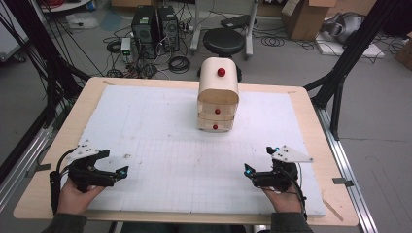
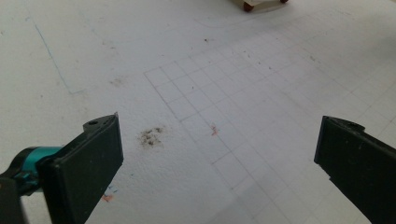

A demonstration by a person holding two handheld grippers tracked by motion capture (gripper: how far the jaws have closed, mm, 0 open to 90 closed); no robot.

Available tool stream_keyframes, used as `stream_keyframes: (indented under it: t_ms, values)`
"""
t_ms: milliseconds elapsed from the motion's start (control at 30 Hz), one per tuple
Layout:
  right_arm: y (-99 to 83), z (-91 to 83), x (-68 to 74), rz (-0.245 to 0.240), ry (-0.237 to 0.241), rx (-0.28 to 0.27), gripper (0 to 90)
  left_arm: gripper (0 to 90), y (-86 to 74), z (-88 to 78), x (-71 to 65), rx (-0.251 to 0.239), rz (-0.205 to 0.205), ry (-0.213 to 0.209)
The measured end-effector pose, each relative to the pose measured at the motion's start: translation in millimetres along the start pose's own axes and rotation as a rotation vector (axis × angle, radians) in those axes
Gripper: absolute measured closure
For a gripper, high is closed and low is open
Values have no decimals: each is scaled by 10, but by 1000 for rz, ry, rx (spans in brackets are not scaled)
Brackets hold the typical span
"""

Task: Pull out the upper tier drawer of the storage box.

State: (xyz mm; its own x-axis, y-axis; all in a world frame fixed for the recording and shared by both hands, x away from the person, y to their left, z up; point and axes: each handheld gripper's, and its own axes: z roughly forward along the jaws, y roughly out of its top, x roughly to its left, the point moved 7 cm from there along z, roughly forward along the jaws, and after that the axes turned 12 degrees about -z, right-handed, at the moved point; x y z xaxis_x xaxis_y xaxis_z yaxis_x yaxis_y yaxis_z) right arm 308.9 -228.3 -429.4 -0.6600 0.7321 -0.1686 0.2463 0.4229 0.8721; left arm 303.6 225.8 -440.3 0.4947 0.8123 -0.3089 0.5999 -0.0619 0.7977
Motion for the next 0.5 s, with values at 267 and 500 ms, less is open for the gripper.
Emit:
stream_keyframes:
  t_ms: [267, 500]
  values:
    - [101, 67, 83, -8, 2, -12, 5, 17, 1, -11, 8, -2, -3, 2]
    - [209, 154, 138, -19, -21, -28, 5, 17, 7, -20, 15, -5, -3, 4]
